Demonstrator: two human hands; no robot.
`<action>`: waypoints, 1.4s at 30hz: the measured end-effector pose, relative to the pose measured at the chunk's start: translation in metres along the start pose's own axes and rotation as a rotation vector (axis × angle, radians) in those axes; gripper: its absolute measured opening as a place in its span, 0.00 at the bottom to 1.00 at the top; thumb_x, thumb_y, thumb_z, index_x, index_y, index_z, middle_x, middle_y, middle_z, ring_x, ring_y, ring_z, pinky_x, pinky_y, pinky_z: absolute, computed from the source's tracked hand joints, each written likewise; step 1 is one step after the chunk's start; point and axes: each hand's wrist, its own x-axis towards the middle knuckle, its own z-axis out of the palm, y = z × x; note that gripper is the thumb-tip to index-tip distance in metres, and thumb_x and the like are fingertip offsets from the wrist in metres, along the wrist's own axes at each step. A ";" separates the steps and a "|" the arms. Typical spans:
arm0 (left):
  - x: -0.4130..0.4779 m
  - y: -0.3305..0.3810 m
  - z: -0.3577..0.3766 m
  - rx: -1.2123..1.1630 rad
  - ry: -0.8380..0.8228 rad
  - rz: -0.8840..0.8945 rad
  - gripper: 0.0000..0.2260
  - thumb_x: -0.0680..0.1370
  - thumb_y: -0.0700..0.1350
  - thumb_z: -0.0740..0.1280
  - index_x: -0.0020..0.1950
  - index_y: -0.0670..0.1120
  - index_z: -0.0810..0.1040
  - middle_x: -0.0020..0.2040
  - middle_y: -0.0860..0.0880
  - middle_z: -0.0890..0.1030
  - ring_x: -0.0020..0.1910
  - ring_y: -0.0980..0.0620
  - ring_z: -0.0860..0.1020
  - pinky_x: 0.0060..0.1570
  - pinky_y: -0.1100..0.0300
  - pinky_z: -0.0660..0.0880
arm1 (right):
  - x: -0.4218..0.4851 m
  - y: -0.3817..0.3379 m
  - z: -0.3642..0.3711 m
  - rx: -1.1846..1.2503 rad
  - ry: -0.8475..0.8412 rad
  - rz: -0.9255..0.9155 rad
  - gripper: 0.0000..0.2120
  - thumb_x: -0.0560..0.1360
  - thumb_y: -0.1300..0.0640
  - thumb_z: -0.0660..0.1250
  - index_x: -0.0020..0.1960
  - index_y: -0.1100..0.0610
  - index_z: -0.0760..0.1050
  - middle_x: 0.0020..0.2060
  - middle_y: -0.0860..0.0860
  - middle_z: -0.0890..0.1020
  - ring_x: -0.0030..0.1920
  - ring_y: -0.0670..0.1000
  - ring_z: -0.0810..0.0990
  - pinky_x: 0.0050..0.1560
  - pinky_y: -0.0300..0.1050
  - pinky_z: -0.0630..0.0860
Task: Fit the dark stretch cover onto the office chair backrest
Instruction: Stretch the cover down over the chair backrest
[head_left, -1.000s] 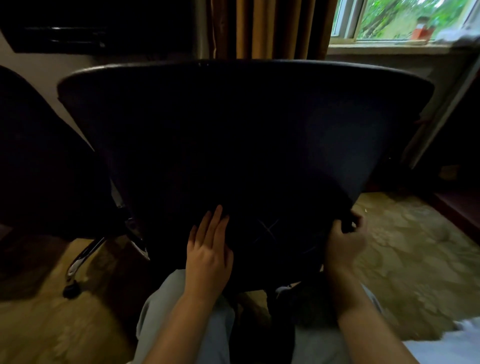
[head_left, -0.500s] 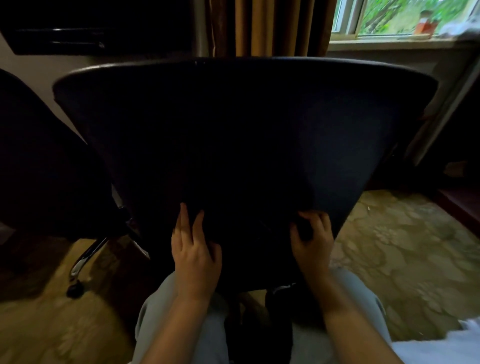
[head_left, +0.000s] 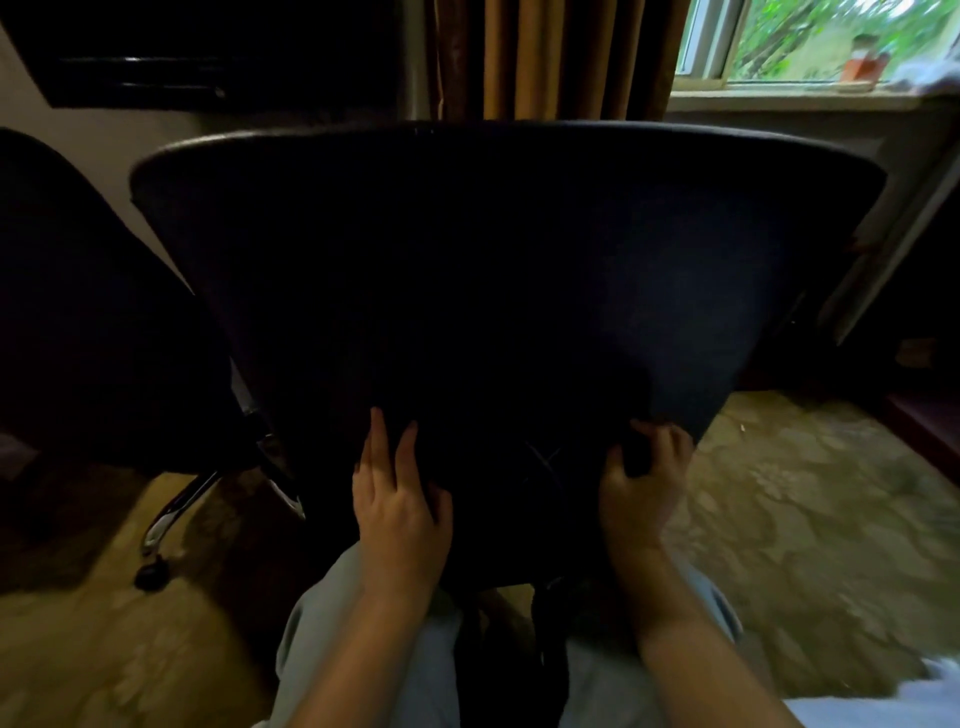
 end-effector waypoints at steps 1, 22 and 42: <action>0.000 -0.001 0.000 0.002 0.002 0.003 0.32 0.71 0.39 0.71 0.72 0.42 0.64 0.77 0.41 0.56 0.72 0.39 0.61 0.68 0.39 0.65 | -0.007 -0.004 0.004 0.005 -0.051 -0.053 0.11 0.67 0.65 0.66 0.49 0.66 0.78 0.49 0.61 0.76 0.49 0.46 0.72 0.53 0.20 0.61; -0.001 0.005 0.000 -0.030 0.028 0.014 0.29 0.72 0.39 0.70 0.72 0.41 0.64 0.77 0.38 0.55 0.69 0.38 0.63 0.68 0.47 0.63 | -0.017 -0.002 0.013 -0.017 -0.082 -0.187 0.11 0.69 0.61 0.65 0.50 0.62 0.79 0.49 0.58 0.76 0.50 0.50 0.74 0.54 0.27 0.65; -0.001 0.004 -0.001 -0.021 0.029 -0.047 0.30 0.72 0.41 0.69 0.73 0.42 0.63 0.77 0.41 0.54 0.72 0.40 0.60 0.70 0.48 0.60 | -0.012 -0.002 0.011 -0.008 -0.001 -0.140 0.14 0.71 0.59 0.61 0.52 0.65 0.77 0.50 0.62 0.75 0.51 0.52 0.73 0.56 0.29 0.66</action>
